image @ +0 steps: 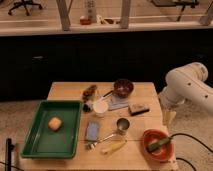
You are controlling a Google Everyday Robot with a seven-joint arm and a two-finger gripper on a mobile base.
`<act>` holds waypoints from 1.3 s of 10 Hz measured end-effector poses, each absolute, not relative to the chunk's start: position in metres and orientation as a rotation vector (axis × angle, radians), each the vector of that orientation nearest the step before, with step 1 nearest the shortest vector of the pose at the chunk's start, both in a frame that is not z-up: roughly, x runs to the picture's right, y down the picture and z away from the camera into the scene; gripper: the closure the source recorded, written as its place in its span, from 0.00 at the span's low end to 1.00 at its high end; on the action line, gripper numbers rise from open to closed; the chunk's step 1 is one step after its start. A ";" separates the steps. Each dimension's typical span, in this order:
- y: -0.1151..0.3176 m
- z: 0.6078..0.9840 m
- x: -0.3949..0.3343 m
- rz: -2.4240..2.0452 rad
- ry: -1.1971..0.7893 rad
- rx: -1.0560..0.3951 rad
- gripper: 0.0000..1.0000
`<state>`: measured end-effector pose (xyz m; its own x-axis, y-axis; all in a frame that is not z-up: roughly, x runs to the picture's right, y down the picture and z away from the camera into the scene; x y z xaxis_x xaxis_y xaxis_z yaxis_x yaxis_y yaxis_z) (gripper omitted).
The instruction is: Place eraser in metal cup
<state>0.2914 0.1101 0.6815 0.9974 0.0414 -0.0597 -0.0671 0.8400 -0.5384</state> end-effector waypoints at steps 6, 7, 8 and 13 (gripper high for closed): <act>0.115 0.709 0.285 0.056 0.015 -0.572 0.20; 0.117 0.714 0.286 0.058 0.010 -0.573 0.20; 0.117 0.716 0.287 0.058 0.008 -0.572 0.20; 0.126 0.750 0.283 0.071 -0.026 -0.574 0.20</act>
